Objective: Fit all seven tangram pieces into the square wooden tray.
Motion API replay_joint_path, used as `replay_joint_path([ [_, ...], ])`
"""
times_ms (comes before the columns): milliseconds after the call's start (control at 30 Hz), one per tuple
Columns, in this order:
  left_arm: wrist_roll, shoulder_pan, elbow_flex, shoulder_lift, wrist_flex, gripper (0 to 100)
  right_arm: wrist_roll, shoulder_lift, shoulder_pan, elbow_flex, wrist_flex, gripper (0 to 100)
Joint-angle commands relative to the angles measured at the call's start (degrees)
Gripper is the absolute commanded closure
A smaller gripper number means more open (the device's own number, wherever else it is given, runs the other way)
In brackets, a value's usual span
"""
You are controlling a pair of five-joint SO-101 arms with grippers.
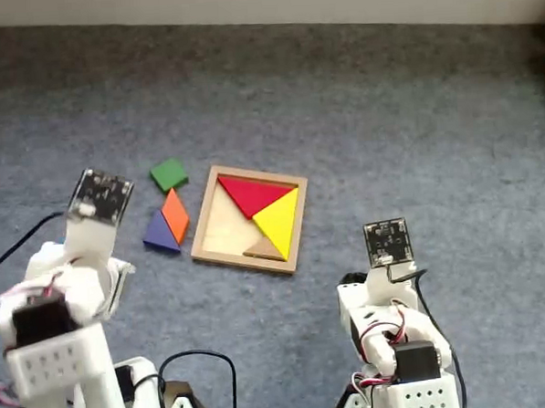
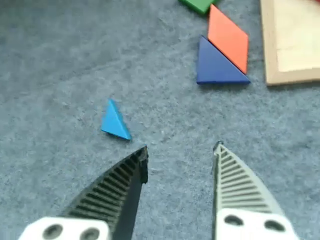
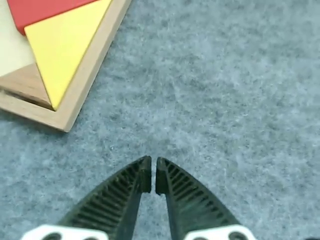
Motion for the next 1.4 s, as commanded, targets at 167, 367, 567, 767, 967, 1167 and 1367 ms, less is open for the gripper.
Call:
replay_joint_path([
  [167, 8.4, 5.6, -4.8, 26.2, -15.5, 76, -0.4, -0.7, 0.7, 6.2, -0.7, 96.9],
  [367, 18.3, 10.4, -12.7, 39.0, -18.8, 76, -0.4, -0.7, 0.7, 6.2, -0.7, 96.9],
  [567, 27.2, 14.0, -25.5, 50.1, -19.0, 76, -0.4, -0.7, 0.7, 6.2, -0.7, 96.9],
  [767, 36.7, 16.2, -38.4, 62.7, -18.9, 76, -0.4, -0.7, 0.7, 6.2, -0.7, 96.9],
  [967, 45.9, 16.0, -50.6, 77.5, -18.5, 76, -0.4, -0.7, 0.7, 6.2, -0.6, 96.9],
  [1167, 53.5, 16.0, -60.2, 90.2, -18.5, 76, -0.4, -0.7, 0.7, 6.2, -0.6, 96.9],
  [1367, 55.7, 15.9, -68.7, 98.4, -14.2, 77, -0.4, -0.7, 0.7, 6.2, -0.6, 96.9],
])
